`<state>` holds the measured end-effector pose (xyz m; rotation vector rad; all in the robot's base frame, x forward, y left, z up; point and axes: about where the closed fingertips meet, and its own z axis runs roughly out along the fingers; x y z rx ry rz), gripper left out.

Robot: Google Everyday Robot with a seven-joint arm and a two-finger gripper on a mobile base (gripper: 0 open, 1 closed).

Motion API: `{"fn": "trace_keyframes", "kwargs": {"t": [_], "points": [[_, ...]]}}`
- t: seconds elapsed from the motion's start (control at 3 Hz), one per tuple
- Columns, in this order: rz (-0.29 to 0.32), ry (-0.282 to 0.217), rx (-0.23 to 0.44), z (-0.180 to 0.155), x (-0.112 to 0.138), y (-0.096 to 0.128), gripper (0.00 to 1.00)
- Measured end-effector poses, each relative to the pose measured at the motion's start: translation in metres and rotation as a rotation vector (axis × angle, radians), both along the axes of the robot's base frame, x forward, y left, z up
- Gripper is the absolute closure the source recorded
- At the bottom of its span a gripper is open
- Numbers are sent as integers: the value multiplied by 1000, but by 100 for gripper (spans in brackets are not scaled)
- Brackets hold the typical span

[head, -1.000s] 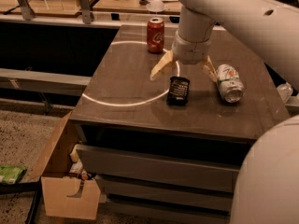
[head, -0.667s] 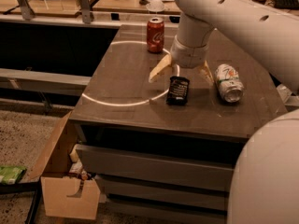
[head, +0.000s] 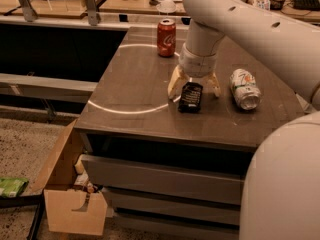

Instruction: Pick rxbar chocolate

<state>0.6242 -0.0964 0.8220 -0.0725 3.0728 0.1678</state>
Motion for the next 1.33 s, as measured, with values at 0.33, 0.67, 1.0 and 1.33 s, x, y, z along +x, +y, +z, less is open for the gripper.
{"fn": "trace_keyframes", "kwargs": {"t": [0.33,0.67,1.0,1.33], "points": [[0,0,0,7,0,0,73],[0,-1,0,12,0,0,96],[0,-1,0,13,0,0,100],[0,-1,0,14,0,0,100]]}}
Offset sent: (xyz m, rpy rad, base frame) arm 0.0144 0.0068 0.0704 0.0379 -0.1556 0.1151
